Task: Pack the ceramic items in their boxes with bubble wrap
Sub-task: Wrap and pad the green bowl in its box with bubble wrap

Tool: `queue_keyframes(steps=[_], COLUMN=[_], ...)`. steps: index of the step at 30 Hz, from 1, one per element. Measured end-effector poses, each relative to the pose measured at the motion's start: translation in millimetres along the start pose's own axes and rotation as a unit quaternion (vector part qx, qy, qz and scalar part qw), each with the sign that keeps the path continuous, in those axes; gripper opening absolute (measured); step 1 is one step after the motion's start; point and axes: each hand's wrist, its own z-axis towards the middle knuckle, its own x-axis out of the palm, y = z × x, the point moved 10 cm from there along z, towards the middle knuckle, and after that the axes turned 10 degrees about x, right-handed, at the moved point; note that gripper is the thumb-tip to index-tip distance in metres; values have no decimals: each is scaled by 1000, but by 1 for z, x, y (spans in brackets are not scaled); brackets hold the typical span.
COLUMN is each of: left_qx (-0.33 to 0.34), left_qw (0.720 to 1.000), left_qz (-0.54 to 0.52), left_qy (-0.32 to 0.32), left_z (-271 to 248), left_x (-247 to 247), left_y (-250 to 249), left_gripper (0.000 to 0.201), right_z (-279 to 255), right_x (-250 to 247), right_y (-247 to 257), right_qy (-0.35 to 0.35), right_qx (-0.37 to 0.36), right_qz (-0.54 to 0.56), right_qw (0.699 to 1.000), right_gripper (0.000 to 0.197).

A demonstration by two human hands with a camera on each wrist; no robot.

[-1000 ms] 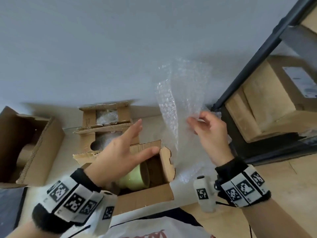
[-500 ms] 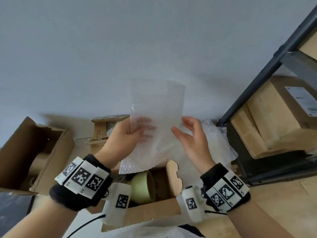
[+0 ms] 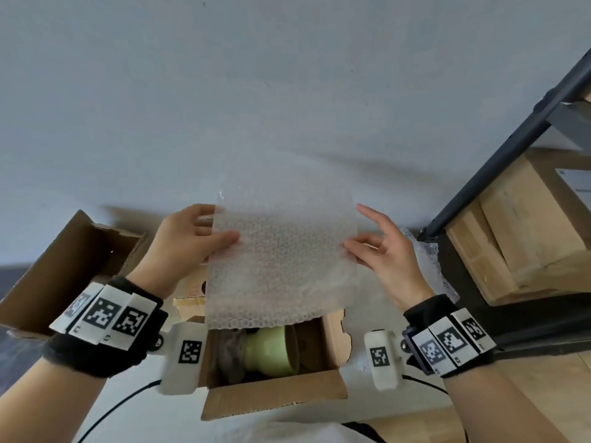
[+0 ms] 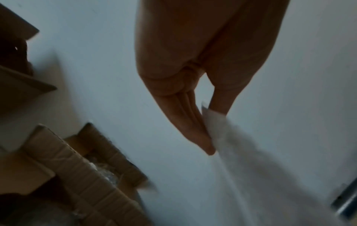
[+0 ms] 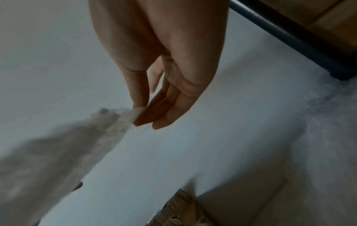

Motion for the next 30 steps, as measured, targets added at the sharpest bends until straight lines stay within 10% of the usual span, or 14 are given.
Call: queue_keyframes(steps=[3, 11, 18, 21, 26, 30], left_qx=[62, 116, 182, 237, 199, 118], left_qw=[998, 985, 881, 851, 951, 985], left_qz=[23, 124, 400, 429, 207, -5], left_qy=[4, 36, 177, 189, 118, 130], left_z=[-4, -18, -32, -32, -27, -35], left_x=[-9, 0, 55, 88, 74, 69], left_y=[-7, -22, -36, -52, -68, -58], left_gripper=[74, 18, 47, 29, 15, 14], right_z=[-5, -16, -31, -36, -25, -19], right_x=[5, 1, 41, 57, 27, 32], right_y=[8, 44, 79, 93, 75, 16], right_qy=[29, -19, 23, 15, -44, 105], right_qx=[-31, -100, -186, -233, -114, 104], right_qz=[-94, -224, -368, -388, -274, -66], right_qw=[995, 969, 911, 892, 954, 987], right_gripper=[37, 14, 7, 14, 98, 93])
